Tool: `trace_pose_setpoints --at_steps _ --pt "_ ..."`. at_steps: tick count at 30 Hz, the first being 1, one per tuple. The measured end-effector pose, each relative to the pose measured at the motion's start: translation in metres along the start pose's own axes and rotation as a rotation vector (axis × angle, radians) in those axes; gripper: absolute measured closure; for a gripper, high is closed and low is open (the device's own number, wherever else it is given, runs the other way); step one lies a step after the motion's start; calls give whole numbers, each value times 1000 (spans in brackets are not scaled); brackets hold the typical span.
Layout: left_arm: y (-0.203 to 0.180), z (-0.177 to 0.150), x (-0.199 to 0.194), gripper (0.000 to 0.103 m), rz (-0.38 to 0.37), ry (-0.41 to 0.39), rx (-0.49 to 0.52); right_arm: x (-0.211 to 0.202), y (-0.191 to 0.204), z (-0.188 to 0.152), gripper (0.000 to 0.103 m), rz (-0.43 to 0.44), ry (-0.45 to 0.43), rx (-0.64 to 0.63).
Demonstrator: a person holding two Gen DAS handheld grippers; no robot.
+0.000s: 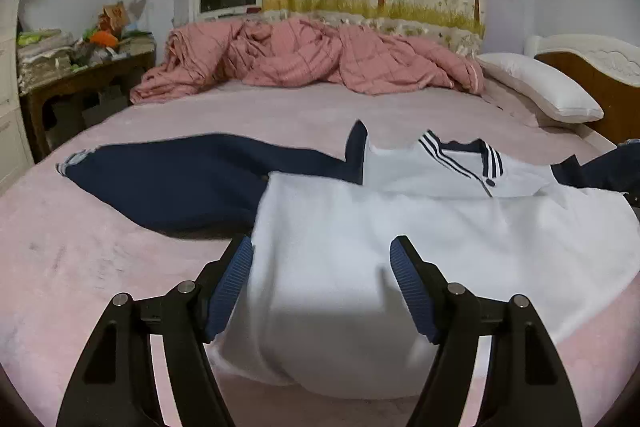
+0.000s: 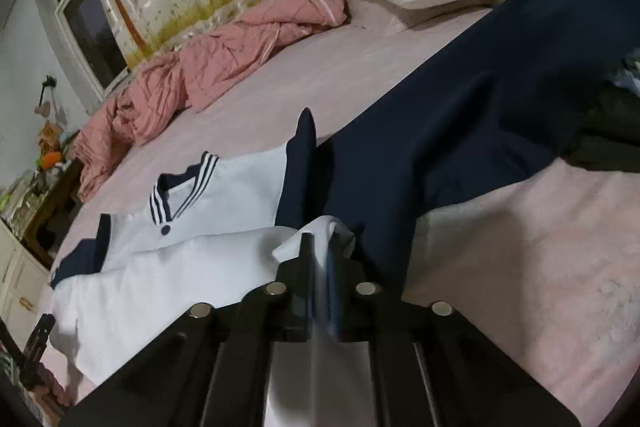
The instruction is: Fold large clothes
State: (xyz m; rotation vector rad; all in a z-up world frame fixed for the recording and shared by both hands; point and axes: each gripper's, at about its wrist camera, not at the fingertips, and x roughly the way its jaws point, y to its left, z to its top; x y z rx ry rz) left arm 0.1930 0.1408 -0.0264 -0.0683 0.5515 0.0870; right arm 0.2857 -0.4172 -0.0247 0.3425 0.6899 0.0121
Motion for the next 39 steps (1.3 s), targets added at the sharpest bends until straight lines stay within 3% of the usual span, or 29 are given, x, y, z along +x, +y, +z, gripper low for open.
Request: trace_pose_setpoints --at_steps 3,8,10,16,19,22,23,25,26,27,34,35,36,37,39 --pt "0 -1 6 33 -1 10 -7 -13 1 1 97 -58 -73 -6" --pt "2 -3 10 33 -15 31 -22 -8 -3 1 97 -116 -38 -14" --pt "2 -4 10 33 -23 31 -17 -5 -4 0 97 -114 -4 -32" --pt "-16 -7 12 28 -3 42 67 -42 -14 -10 92 -73 -17 -10" --pt "-29 -11 9 28 50 4 123 -58 -24 -27 92 -89 49 36" --pt "-33 -12 -2 28 43 -57 140 -68 -36 -49 92 -56 81 83" --pt "-33 -12 -3 26 37 -65 140 -70 -39 -55 90 -47 96 87" --pt "-33 -11 -2 25 34 -62 138 -71 -40 -63 72 -43 113 89" --pt "-32 -11 -1 25 36 -56 135 -71 -41 -67 53 -43 120 91" --pt "-31 -10 1 25 35 -54 133 -71 -41 -69 44 -44 121 98" --pt "-24 -9 5 25 30 -37 87 -55 -62 -72 45 4 169 219" --pt "-24 -10 6 25 31 -35 86 -54 -63 -72 55 10 169 222" --pt "-25 -10 6 25 32 -32 88 -53 -62 -72 81 26 173 218" --pt "-26 -10 6 25 33 -31 90 -52 -60 -74 89 40 183 213" --pt "-27 -10 6 25 36 -33 94 -55 -54 -75 93 9 153 191"
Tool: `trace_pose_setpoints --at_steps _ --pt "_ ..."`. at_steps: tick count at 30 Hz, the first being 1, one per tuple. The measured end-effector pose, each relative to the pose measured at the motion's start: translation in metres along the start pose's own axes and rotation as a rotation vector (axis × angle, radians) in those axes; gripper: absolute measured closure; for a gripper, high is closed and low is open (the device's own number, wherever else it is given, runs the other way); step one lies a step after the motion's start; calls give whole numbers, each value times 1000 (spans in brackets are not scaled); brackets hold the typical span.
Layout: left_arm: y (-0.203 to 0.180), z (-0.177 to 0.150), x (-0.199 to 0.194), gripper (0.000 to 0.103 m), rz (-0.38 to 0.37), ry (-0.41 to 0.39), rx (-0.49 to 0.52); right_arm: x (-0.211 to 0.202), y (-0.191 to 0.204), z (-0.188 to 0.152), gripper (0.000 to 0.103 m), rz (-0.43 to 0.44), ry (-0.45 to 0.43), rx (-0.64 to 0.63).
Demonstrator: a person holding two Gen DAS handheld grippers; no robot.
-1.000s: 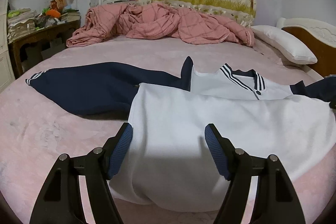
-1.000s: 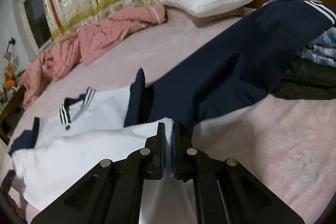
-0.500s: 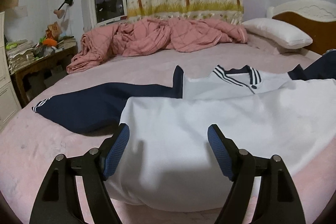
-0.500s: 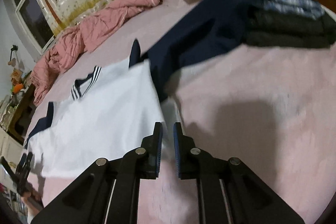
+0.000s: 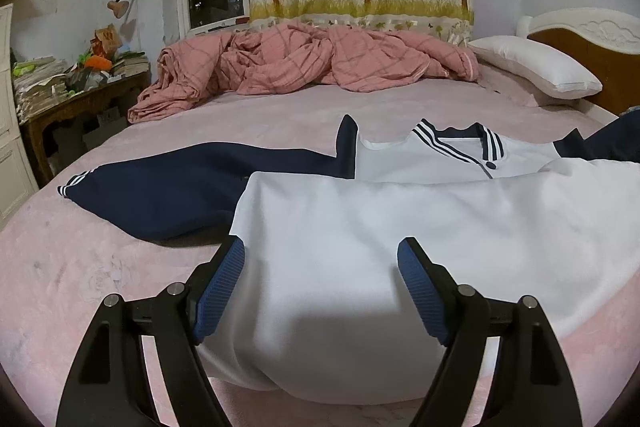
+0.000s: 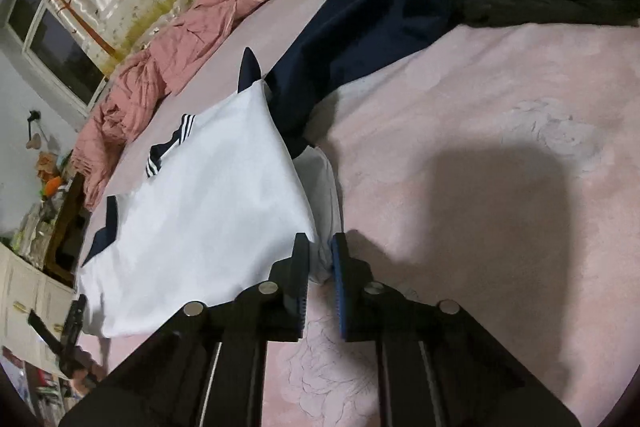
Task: Fold large clothes
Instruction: 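Open both grippers and withdraw from the folded jacket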
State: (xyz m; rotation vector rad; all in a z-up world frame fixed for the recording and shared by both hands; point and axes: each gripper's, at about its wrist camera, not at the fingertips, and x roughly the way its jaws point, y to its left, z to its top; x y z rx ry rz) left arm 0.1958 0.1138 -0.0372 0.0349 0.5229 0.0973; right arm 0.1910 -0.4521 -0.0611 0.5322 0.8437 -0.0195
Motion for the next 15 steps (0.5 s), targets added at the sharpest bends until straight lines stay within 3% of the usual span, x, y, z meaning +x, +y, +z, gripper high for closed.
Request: trace_pose_setpoints --at_steps 3,5,10,15 --pt "0 -1 0 25 1 -6 -3 -23 14 2 94 -33 -129 -56" --pt "0 -1 1 25 0 -3 -6 -31 21 4 94 -66 -166 -89" --pt "3 -2 0 25 -3 2 -10 -10 27 -1 94 -188 -92 -148" --pt "5 0 -2 25 -29 0 -12 -17 22 3 93 -163 -112 -147"
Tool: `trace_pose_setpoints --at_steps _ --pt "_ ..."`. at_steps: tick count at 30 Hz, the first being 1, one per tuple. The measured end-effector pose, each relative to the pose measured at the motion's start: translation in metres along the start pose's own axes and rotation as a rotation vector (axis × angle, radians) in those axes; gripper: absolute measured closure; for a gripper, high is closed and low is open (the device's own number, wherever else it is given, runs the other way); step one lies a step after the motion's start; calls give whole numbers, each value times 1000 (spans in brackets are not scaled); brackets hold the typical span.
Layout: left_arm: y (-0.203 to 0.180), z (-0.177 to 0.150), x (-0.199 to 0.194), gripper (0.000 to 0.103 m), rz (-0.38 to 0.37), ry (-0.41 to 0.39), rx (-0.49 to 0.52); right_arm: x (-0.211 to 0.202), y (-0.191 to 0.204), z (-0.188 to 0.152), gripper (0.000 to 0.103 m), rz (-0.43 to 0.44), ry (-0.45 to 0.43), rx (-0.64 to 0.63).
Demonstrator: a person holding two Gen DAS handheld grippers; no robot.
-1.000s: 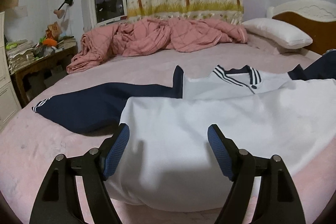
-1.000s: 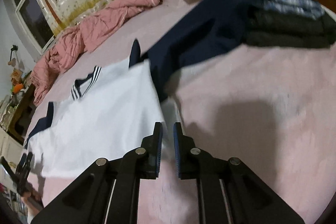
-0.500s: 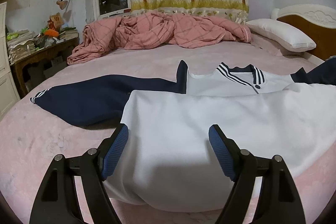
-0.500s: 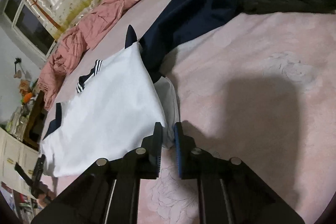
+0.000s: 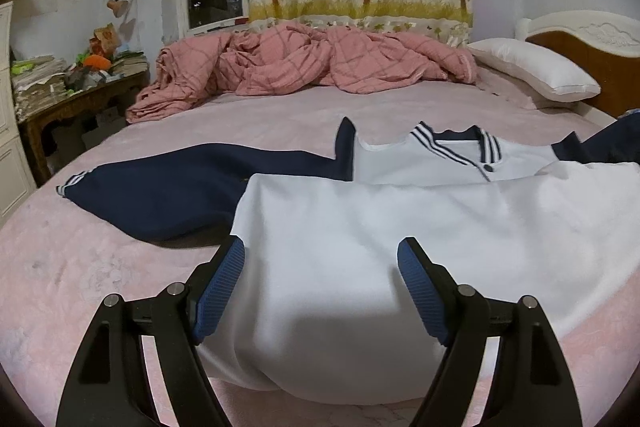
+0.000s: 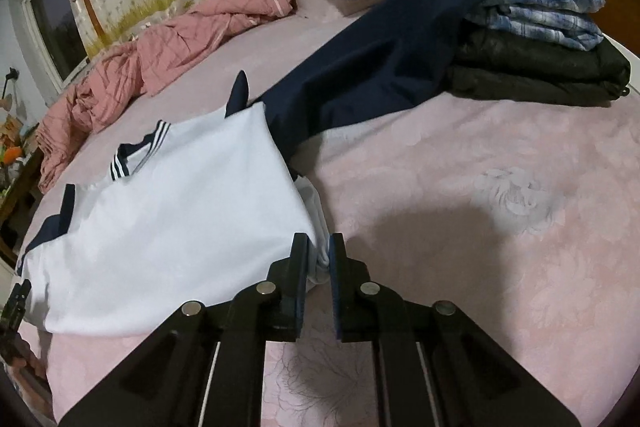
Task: Fold large clothes
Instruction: 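Open both grippers and withdraw from the folded jacket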
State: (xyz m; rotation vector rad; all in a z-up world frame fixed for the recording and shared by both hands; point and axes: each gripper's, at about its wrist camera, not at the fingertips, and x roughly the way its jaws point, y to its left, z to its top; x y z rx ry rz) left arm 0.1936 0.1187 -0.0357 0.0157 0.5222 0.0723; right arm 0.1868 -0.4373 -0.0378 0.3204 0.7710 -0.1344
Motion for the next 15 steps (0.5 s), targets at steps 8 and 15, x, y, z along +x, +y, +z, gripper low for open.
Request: trace_pose_setpoints --at_steps 8,15 --pt "25 19 -33 13 -20 -113 -53 -17 4 4 91 -50 -89 -51" --pt "22 21 -41 0 -59 -160 -91 -43 1 8 61 5 -168 -43"
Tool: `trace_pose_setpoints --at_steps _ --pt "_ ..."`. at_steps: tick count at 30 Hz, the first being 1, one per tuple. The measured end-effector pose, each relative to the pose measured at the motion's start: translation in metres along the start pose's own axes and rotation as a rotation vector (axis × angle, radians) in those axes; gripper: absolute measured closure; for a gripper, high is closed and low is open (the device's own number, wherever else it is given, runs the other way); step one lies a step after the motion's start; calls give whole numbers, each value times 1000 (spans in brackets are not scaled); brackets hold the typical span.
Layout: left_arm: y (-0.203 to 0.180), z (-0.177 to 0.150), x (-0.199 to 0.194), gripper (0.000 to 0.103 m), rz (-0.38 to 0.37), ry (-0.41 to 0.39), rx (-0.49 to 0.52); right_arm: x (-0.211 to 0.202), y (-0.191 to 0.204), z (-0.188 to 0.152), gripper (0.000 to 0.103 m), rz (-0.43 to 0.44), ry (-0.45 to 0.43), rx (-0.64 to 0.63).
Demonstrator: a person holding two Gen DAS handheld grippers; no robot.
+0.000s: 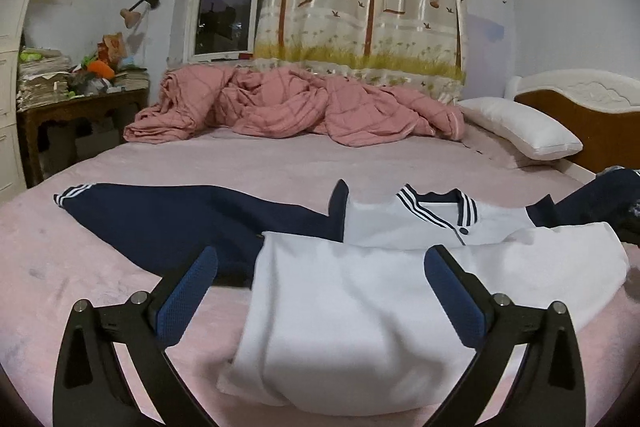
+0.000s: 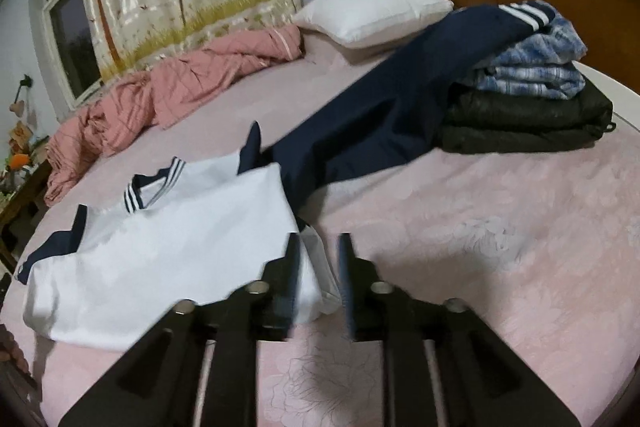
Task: Fold large clothes
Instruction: 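Open both grippers and withdraw from the folded jacket, then grasp the striped cuff of the navy sleeve with the right gripper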
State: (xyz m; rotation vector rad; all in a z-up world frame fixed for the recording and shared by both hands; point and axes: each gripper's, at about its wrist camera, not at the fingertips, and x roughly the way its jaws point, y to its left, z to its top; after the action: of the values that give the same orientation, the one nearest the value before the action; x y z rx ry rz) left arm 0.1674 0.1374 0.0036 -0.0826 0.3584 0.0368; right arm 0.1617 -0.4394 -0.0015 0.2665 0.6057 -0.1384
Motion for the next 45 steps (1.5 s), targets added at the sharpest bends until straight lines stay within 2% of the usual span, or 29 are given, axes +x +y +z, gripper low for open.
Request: trace_pose_setpoints --at_steps 2,6,11,17,20,26,28,29,31,33,35,37,41,45 --pt "-5 -2 3 0 22 6 14 -4 1 2 48 -22 -31 -10" --pt "-11 -10 10 0 18 25 24 -6 -2 6 48 -11 -40 1" --pt "-13 -21 24 0 39 65 34 -14 -25 18 48 16 -76 106" --pt "-7 -25 28 0 28 82 1 5 -100 57 48 41 -69 386" --pt "-7 -25 27 0 30 90 2 21 -121 81 49 9 -64 394" --pt "-8 -25 28 0 18 99 7 58 -141 126 51 -40 -66 385" --pt "-8 -24 30 0 18 107 7 73 -144 133 58 -56 -42 394" --pt "-8 -25 31 0 17 110 5 79 -144 136 69 -69 -39 395" --pt "-6 -25 32 0 15 115 -1 88 -141 140 92 -87 -50 369" --pt "-5 -25 33 0 12 118 -6 91 -132 144 98 -131 -69 322" --pt "-5 -24 33 0 11 118 -6 86 -120 146 99 -138 -101 293" --pt "-5 -24 33 0 11 118 -3 76 -102 149 99 -89 -121 259" --pt "-8 -24 34 0 11 115 11 59 -47 153 99 67 -140 154" --pt "-8 -23 33 0 12 105 15 53 34 150 99 202 -138 24"
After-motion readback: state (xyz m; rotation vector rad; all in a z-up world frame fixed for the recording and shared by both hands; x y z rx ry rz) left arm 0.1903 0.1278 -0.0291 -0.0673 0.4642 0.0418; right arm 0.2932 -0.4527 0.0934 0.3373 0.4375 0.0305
